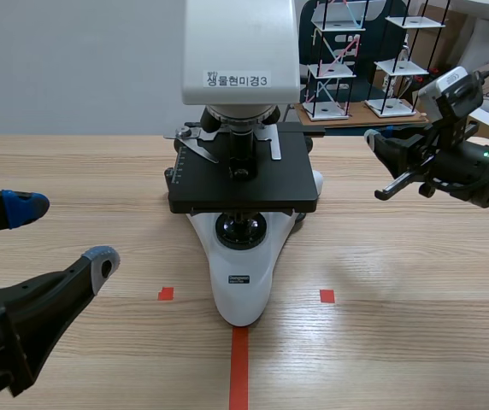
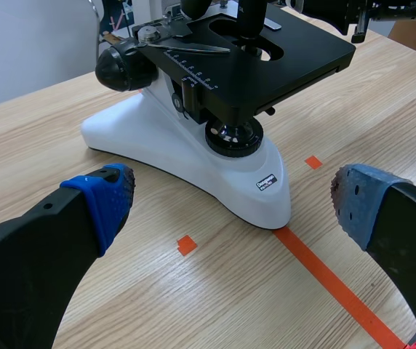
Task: Point at the fine focus knob
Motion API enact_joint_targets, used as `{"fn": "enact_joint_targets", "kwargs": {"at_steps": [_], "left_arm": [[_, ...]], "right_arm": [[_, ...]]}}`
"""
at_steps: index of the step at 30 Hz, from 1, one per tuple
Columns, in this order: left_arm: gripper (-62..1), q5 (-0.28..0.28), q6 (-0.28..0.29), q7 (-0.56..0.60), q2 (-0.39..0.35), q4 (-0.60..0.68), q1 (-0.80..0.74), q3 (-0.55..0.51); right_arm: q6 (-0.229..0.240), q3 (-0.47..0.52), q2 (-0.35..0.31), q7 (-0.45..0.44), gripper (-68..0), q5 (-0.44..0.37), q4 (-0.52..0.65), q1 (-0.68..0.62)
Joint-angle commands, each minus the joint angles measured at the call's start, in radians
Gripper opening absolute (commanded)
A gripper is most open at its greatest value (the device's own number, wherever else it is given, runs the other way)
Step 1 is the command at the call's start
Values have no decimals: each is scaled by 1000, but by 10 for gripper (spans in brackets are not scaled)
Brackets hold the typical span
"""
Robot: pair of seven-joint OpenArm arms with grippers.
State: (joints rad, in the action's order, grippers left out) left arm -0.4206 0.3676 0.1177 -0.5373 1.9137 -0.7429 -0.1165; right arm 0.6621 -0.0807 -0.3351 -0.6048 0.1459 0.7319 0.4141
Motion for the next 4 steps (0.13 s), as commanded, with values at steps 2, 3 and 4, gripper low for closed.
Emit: {"fn": "enact_joint_targets", "kwargs": {"at_steps": [2,3,4], "left_arm": [[-41,-10,1,18,5,12,-7,-7],[-41,-10,1,18,5,12,-7,-7],[-41,-10,1,18,5,12,-7,-7]], "right_arm": [[-3,7,-11,-19,-673,-17,18,10],[-3,7,-11,-19,-673,-17,18,10],[-3,7,-11,-19,-673,-17,18,10]]}}
